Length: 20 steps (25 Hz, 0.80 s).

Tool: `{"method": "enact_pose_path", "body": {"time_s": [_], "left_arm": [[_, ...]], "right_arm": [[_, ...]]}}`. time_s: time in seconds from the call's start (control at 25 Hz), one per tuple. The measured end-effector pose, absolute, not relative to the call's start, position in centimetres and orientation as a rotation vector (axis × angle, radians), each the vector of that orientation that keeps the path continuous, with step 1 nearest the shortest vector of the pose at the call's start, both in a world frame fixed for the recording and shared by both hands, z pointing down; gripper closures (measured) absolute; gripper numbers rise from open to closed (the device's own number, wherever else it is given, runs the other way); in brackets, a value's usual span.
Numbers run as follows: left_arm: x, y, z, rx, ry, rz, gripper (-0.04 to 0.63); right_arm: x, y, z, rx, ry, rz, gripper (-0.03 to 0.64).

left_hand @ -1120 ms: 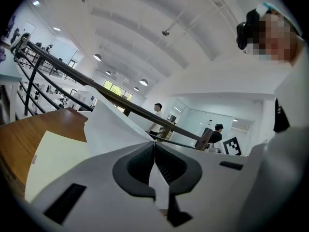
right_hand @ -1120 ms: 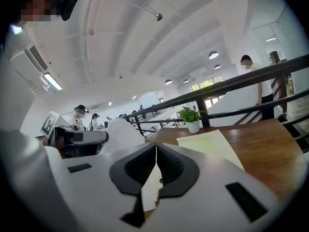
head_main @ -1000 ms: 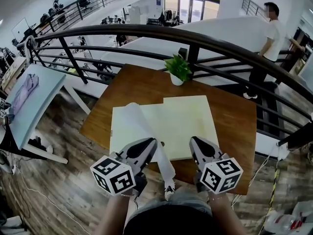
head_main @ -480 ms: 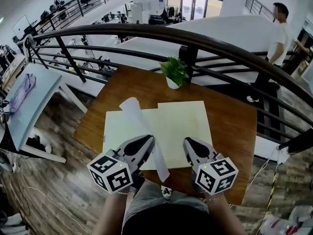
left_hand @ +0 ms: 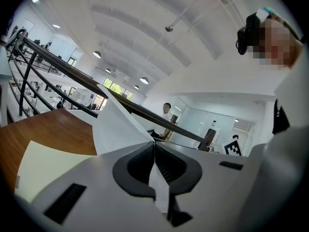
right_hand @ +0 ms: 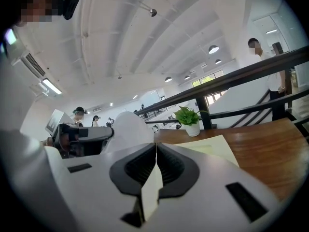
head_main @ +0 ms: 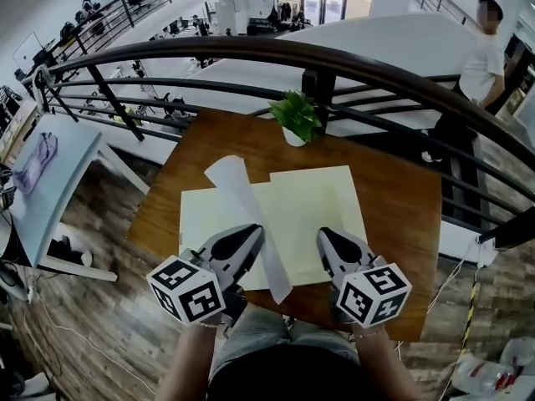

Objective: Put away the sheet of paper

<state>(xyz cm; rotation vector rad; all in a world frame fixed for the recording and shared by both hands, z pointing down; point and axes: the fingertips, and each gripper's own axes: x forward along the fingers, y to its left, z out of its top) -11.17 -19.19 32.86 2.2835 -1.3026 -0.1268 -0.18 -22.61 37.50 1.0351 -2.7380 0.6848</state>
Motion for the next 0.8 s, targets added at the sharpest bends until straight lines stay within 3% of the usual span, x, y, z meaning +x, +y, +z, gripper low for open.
{"method": "enact_pose_path", "body": {"time_s": [0.36,0.8], "left_arm": [[-12.9,-20.5,32.7,2.297,-1.243,-0.129,0.577],[-17.1,-21.6,38.7,2.111,-1.195,-0.139,0.577]], "right_arm": [[-1.3,-23.2,37.6,1.104,-2.711,0.713,0.589],[-1.7,-23.3,39.3,1.165,-2.628,0.764,0.589]]}}
